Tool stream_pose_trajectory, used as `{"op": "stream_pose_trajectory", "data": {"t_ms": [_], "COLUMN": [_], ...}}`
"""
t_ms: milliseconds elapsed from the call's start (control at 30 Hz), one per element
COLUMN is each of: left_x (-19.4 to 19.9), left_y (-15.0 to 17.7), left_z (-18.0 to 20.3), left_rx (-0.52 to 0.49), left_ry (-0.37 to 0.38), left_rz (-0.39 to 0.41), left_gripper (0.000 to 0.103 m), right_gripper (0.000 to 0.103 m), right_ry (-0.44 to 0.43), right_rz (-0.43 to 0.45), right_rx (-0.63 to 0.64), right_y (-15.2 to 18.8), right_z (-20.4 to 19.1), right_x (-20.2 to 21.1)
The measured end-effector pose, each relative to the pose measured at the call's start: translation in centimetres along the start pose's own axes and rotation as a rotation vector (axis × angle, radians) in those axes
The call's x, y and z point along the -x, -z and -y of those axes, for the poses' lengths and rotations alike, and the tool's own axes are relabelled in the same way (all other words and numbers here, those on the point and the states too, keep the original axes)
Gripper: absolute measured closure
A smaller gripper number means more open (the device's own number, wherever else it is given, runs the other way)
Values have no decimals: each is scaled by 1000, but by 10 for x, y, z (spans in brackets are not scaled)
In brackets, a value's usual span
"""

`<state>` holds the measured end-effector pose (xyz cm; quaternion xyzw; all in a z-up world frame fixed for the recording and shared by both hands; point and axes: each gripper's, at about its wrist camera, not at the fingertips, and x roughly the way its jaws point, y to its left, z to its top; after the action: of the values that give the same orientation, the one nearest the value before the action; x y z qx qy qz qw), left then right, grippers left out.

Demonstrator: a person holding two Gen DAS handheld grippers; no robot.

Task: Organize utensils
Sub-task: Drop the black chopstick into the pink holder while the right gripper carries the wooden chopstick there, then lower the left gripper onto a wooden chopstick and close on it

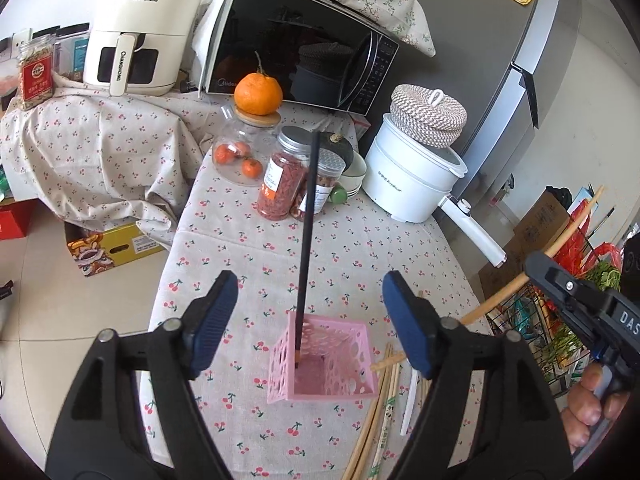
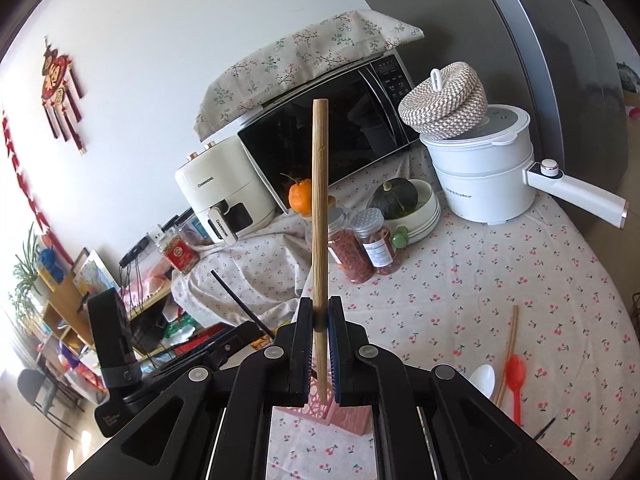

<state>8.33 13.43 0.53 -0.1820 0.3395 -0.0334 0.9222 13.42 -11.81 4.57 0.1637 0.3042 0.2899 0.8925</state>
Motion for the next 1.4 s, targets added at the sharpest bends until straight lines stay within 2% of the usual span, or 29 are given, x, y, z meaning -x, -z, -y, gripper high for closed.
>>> {"op": "stream_pose_trajectory", "data": {"t_ms": [200,500,600,633,667,733,833,933,1100,1333,1400], "left_x": [3,-7,-8,-9,-9,-9,-8,-7,-15,-33,-40], "left_y": [12,26,30,31,33,35,42,53,76,103,108], "left_z": [-12,-17,-12,-11,-9,-4,6,19,39,65,70], "left_rx": [20,9,-6,-9,-11,-16,-36,-72,-129,-177,-189], "left_ry": [-25,-41,-35,-27,-18,1,30,49,72,87,88], "left_rz": [-78,-173,-194,-201,-208,-222,-251,-285,-370,-489,-511], "left_gripper": [17,16,16,16,16,16,16,16,16,16,16], "right_gripper": [96,95,91,84,80,57,43,35,27,27,27], "right_ry": [22,71,80,78,75,75,67,78,147,347,367], "right_rz": [-53,-192,-208,-211,-210,-189,-145,-117,-129,-263,-303], "right_rx": [-3,-10,-19,-25,-29,-31,-26,-9,15,-9,-55], "right_y": [3,23,26,27,26,22,14,9,12,34,40], "right_z": [-4,-2,1,2,4,6,10,15,34,79,94], "right_x": [-38,-94,-99,-100,-98,-88,-64,-38,1,31,36]}}
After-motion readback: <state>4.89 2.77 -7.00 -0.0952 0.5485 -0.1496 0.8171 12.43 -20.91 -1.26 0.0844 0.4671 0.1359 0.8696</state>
